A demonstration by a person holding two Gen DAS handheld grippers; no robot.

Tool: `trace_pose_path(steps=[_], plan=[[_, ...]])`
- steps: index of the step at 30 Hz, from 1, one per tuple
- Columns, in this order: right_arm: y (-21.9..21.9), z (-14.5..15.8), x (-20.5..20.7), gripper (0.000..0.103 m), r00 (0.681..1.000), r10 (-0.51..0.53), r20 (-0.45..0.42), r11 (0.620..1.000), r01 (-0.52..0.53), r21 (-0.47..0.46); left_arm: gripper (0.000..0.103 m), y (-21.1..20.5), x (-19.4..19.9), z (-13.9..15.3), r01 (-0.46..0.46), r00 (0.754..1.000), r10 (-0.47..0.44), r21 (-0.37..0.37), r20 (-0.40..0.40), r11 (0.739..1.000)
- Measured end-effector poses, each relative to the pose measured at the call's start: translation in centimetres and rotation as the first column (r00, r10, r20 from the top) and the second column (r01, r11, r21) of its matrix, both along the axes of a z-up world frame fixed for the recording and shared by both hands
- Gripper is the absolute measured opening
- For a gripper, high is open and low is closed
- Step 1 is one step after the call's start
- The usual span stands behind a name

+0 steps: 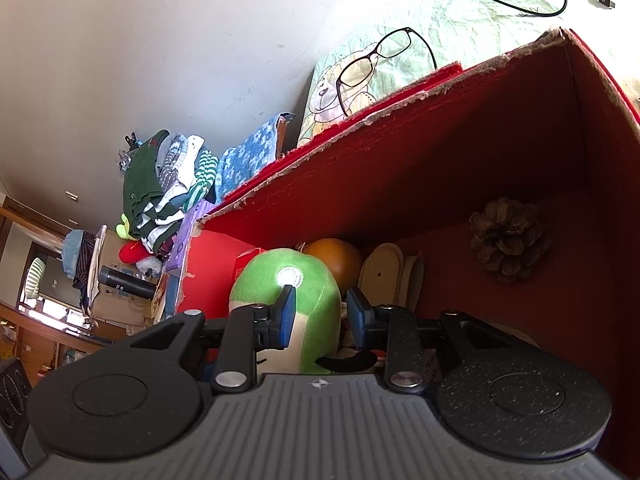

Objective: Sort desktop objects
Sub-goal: 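Open both grippers and withdraw them from the green plush, then move both grippers back to the yellow tiger plush on the bed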

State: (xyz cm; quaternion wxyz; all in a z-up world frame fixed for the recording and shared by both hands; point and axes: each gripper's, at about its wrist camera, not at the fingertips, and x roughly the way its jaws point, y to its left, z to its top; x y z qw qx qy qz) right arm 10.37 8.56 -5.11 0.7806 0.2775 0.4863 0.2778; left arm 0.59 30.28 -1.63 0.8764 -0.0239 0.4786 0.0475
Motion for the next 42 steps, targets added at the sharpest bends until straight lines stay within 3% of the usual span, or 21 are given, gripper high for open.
trace_pose_path(steps=[3,21,35,42], plan=[[-0.3,0.4,-0.3,0.043,1.000,-0.017,0.018,1.000,0.017,-0.019,0.086,0.1,-0.2,0.4,-0.009,1.000,0.009,0.012,0.009,1.000],[-2.8,3.8,-4.8,0.044,0.980,-0.072,0.186,0.991,0.091,-0.095,0.088,-1.5,-2.0,2.5,-0.041,0.998,0.037,0.096,0.042,0.995],[-8.7,5.4,-9.5,0.046,0.928,-0.129,0.349,0.985,0.161,-0.066,0.088,-6.3,-3.6,4.6,0.076,0.984,-0.086,0.068,0.156,0.995],[-14.6,6.3,-10.7,0.046,0.907,-0.178,0.382,0.971,0.224,-0.080,0.086,-12.4,-3.8,6.2,0.190,0.957,-0.193,0.033,0.216,0.981]])
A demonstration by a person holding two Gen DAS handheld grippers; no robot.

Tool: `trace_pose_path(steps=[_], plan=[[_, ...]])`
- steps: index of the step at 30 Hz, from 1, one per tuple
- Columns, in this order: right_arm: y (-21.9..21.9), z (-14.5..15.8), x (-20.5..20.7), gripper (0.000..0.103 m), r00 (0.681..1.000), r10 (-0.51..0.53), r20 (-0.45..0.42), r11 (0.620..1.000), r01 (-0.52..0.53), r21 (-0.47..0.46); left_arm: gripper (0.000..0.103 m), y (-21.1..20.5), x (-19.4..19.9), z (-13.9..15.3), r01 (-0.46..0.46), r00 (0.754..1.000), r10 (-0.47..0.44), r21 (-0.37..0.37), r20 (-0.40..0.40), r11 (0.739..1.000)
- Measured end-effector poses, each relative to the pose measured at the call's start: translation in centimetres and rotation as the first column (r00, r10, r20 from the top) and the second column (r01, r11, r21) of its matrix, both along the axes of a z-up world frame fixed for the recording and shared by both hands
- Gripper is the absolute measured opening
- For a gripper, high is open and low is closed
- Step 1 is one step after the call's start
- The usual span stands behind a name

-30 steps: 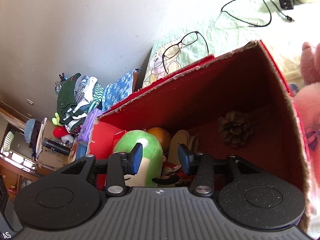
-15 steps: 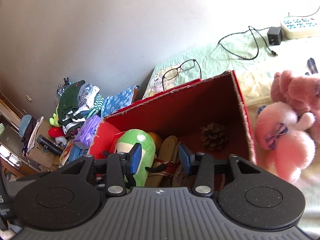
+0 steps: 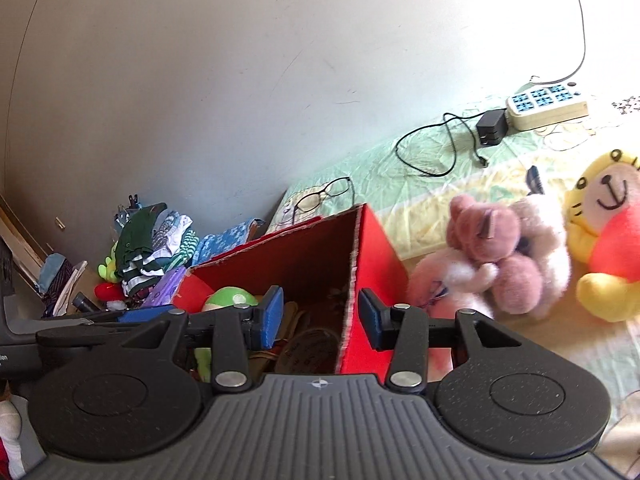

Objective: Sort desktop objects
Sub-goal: 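Move both grippers back to the yellow tiger plush on the bed, then close the left gripper on the yellow tiger plush while the right gripper clamps it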

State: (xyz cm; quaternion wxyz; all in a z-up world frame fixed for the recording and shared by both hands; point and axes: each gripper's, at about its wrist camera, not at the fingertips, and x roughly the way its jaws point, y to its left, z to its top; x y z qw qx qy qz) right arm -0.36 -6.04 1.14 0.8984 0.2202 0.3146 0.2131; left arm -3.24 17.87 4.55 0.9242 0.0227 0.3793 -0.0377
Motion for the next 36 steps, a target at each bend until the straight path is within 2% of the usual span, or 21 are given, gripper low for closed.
trace_pose_path(steps=[3,10,15,19,21,25,30,33,36], plan=[[-3.5,-0.1,-0.3,0.046,0.999,-0.047,-0.012,0.999,0.048,0.010,0.079,-3.3,-0.1,0.1,0.073,0.997,-0.073,-0.020,0.000,0.997],[-11.1,-0.5,-0.4,0.047,0.989,-0.147,-0.028,0.989,0.147,0.020,0.079,-11.8,-0.2,-0.7,0.241,0.970,-0.243,-0.095,-0.006,0.966],[-16.1,-1.1,0.0,0.049,0.980,-0.196,-0.032,0.980,0.196,0.016,0.077,-17.5,1.3,-2.8,0.293,0.948,-0.310,-0.186,-0.071,0.938],[-19.7,-2.2,0.5,0.049,0.975,-0.215,-0.062,0.976,0.217,0.016,0.077,-20.6,3.1,-4.7,0.289,0.937,-0.327,-0.261,-0.119,0.921],[-21.3,-2.9,0.9,0.055,0.971,-0.222,-0.088,0.974,0.225,0.021,0.077,-22.0,4.1,-5.7,0.273,0.934,-0.324,-0.286,-0.147,0.918],[-23.9,-3.9,1.7,0.056,0.966,-0.226,-0.126,0.972,0.233,0.045,0.077,-24.5,5.5,-7.1,0.259,0.933,-0.313,-0.270,-0.180,0.927],[-26.1,-4.8,2.6,0.057,0.962,-0.211,-0.171,0.968,0.230,0.098,0.079,-26.5,7.5,-8.4,0.227,0.928,-0.298,-0.296,-0.225,0.928],[-27.0,-5.3,3.4,0.057,0.960,-0.204,-0.191,0.967,0.228,0.115,0.082,-27.1,8.5,-9.0,0.202,0.933,-0.272,-0.282,-0.237,0.938],[-27.4,-5.7,4.5,0.057,0.961,-0.185,-0.205,0.968,0.214,0.130,0.083,-27.0,9.8,-9.3,0.176,0.934,-0.259,-0.313,-0.248,0.933]])
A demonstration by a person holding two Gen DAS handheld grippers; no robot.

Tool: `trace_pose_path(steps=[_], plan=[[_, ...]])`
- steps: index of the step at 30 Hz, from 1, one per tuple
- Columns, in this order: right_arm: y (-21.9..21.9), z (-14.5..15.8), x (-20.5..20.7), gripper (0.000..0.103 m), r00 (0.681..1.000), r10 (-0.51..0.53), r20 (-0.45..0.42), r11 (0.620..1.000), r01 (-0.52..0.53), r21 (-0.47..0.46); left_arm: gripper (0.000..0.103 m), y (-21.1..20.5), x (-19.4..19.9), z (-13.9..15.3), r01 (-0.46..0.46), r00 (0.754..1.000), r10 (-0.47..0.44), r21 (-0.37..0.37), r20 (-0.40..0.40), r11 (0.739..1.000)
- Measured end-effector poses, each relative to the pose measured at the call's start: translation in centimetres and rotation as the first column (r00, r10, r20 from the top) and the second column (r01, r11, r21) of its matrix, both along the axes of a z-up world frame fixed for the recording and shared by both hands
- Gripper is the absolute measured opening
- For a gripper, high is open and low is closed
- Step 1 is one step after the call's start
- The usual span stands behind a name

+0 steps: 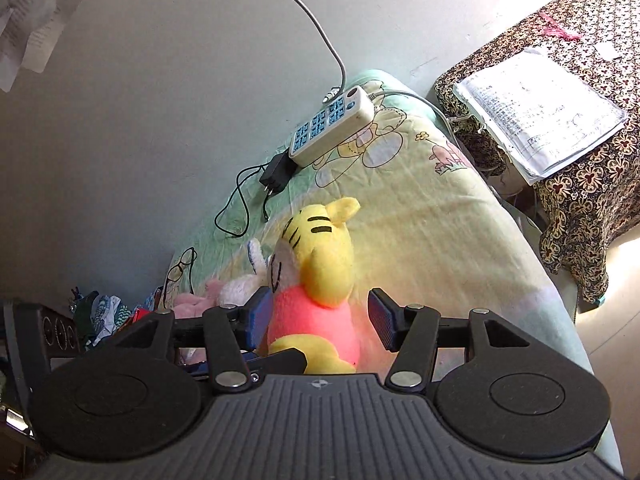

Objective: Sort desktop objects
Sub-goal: 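Close the left gripper on the yellow tiger plush while the right gripper clamps it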

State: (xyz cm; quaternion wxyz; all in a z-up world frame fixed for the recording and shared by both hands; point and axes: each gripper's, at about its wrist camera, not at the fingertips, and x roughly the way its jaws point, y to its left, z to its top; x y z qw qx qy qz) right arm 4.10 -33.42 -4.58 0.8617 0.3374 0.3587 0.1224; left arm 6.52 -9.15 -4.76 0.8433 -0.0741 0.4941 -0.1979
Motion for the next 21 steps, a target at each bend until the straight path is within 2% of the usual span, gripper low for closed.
trace_pose_path(steps=[11,16,21], plan=[[1.0,-2.1,5.1,0.060,0.995,0.083,-0.049,0.996,-0.081,0.029,0.088,0.1,4.1,-2.3,-0.033,0.997,0.033,0.003,-0.063,0.999],[2.4,-3.5,7.3,0.060,0.987,0.140,-0.077,0.990,-0.138,0.029,0.089,0.0,5.1,-3.4,-0.027,0.997,0.028,0.026,-0.071,0.999],[3.8,-5.0,9.0,0.060,0.976,0.188,-0.109,0.982,-0.186,0.025,0.089,-0.8,5.4,-3.9,0.005,0.999,-0.002,0.077,-0.042,0.997]])
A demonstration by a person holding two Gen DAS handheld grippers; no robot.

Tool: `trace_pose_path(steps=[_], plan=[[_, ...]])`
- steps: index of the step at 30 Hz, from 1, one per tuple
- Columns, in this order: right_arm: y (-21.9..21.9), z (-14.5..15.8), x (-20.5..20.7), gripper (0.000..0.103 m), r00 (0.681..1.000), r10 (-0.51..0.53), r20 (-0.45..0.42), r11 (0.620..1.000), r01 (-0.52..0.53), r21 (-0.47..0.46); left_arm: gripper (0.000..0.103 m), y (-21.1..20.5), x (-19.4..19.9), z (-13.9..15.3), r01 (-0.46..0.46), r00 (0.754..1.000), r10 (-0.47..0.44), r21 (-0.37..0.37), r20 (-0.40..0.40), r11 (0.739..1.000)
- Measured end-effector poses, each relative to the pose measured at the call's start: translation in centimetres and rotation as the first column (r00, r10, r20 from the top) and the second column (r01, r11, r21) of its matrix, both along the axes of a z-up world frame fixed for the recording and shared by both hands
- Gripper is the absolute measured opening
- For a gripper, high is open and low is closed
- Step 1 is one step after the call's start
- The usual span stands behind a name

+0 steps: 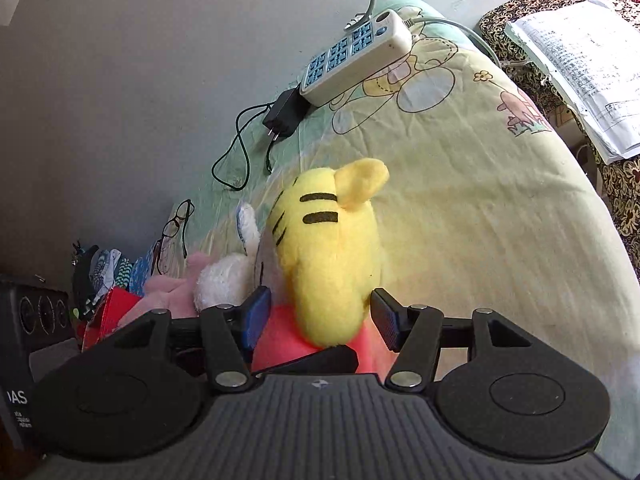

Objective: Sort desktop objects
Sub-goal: 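Close the left gripper on the yellow tiger plush while the right gripper clamps it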

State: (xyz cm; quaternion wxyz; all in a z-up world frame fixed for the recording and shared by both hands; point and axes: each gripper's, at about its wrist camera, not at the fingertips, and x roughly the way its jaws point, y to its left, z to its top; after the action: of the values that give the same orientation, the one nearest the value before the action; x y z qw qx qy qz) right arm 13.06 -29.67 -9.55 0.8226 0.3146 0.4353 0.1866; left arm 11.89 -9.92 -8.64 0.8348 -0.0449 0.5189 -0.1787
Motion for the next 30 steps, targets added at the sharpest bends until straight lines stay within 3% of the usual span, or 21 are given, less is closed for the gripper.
trace_pose_path(steps=[5,9,14,30], plan=[[0.1,-0.9,0.6,0.063,0.999,0.023,-0.023,0.999,-0.023,0.029,0.088,-0.4,0.1,-0.6,0.005,1.000,-0.005,0.041,0.011,0.999],[-0.4,-1.1,0.3,0.056,0.999,0.024,-0.043,0.997,-0.021,0.071,0.088,-0.6,-0.1,-0.5,0.016,1.000,-0.016,0.048,0.012,0.999],[-0.7,-0.3,-0.7,0.050,0.999,0.018,-0.049,0.996,-0.014,0.084,0.080,-1.1,-1.3,0.2,0.042,0.999,-0.044,0.069,0.026,0.997],[-2.7,3.2,-9.1,0.049,0.995,-0.098,-0.017,0.994,0.099,0.057,0.075,-4.1,-9.4,3.5,0.207,0.971,-0.213,0.064,0.105,0.976]])
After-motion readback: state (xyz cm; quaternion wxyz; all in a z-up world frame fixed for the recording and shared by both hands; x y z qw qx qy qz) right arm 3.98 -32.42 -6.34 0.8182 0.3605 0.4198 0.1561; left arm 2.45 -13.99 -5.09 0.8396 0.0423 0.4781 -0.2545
